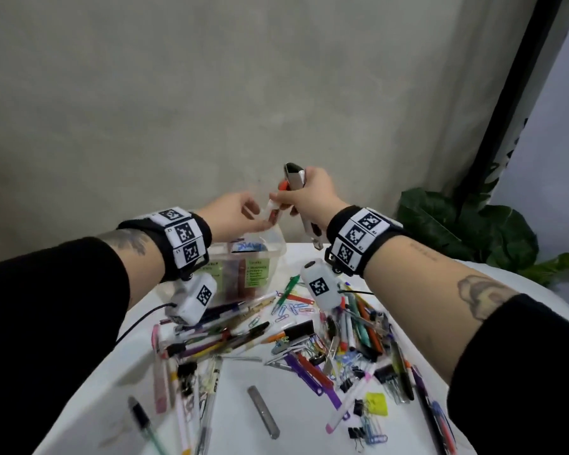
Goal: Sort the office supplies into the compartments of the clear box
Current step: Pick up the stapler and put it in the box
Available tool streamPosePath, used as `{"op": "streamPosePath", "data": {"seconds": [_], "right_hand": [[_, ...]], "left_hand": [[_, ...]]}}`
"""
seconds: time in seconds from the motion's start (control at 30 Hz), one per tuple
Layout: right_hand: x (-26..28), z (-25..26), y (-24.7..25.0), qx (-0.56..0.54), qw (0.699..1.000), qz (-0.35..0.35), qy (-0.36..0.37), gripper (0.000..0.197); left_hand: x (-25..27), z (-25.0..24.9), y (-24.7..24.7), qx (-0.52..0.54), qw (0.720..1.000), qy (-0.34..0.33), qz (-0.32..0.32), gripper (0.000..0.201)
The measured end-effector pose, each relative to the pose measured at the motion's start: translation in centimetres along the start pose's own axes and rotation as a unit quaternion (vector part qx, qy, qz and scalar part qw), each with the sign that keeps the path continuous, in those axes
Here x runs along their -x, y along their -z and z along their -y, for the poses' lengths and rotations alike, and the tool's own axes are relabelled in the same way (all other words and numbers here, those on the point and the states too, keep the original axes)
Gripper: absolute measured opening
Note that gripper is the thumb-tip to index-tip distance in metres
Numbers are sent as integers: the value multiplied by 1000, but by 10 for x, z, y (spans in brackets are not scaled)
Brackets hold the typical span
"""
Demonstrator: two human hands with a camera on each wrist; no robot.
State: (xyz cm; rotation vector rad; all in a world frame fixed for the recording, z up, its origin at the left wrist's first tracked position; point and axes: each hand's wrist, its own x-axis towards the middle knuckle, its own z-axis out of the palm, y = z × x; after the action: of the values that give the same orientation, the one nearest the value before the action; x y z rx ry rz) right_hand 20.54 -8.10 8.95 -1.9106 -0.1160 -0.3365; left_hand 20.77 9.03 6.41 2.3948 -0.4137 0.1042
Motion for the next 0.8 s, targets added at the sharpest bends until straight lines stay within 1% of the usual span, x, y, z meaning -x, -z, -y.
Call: {"op": "streamPosePath", "data": {"seconds": [0.03,0.1,0.17,0.2,0.23,0.3,0.37,0.43,0.47,0.57,0.7,0.8], "right_hand": [[-11,-2,-7,10,1000,-10,-1,24],[-33,-8,-19,46,999,-10,-8,18],[-48,-13,-30,108,994,17,-8,11],[-55,-16,-34,153,988,34,1,11],[-59,-17,-39,211,976,51,13,9],[-66,-19,-48,343,936,72,40,16],[-70,-20,-57,432,895,91,58,23],[-74,-23,-63,466,877,97,67,24],[-77,-26,-66,470,874,93,73,25],[-80,-33,-72,456,883,89,68,28],[-78,-39,-76,464,874,133,57,28],[-79,-44,-76,443,882,152,55,28]], "left_hand": [[0,10,4,-59,998,10,21,45],[4,32,7,-139,985,0,100,55],[12,50,7,-164,970,-18,176,63],[15,57,7,-164,968,-29,189,65],[16,62,6,-160,968,-40,188,68],[16,66,6,-150,971,-61,176,69],[13,69,4,-147,972,-68,171,55],[11,71,3,-134,974,-70,170,44],[10,72,3,-122,975,-71,172,40],[12,68,3,-95,977,-73,179,36],[11,69,3,-77,977,-65,187,36],[12,68,4,-80,976,-68,189,36]]}}
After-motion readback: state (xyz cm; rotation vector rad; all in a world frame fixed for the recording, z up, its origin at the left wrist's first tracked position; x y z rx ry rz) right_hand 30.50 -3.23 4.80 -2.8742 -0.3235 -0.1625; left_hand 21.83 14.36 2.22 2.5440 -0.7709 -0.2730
